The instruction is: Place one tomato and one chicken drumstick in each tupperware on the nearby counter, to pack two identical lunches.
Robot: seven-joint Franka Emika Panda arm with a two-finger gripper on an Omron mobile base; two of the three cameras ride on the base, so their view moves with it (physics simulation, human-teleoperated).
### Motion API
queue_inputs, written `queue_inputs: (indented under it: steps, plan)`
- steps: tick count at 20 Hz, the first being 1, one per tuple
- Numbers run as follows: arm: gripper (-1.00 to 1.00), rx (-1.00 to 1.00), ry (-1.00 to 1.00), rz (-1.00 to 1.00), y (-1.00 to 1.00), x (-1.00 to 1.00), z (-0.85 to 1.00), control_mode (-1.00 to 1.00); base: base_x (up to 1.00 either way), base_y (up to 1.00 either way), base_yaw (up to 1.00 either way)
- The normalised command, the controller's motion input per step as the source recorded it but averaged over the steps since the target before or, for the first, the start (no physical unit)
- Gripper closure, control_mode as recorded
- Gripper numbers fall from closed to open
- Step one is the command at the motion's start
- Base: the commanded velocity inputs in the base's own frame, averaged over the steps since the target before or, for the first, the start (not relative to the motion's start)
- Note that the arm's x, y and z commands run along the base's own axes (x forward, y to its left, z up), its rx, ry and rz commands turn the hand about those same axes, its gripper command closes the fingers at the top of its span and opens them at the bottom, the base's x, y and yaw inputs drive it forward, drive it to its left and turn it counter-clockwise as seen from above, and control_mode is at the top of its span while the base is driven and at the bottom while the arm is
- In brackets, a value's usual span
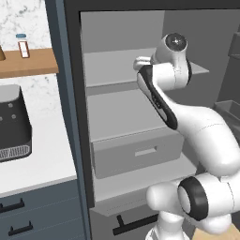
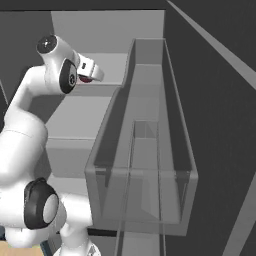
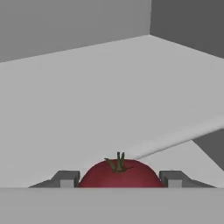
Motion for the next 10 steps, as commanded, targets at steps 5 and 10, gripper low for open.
queue_inputs:
  steps: [5,10]
  plan:
    - [1.00,0.00,-0.04,0.00,-0.13,-1.00,0.00,-1.00,0.00,0.00,0.00]
    - [1.00,0.00,0.00,0.00,-0.01,-1.00,-0.04,-1.00,0.00,0.00,0.00]
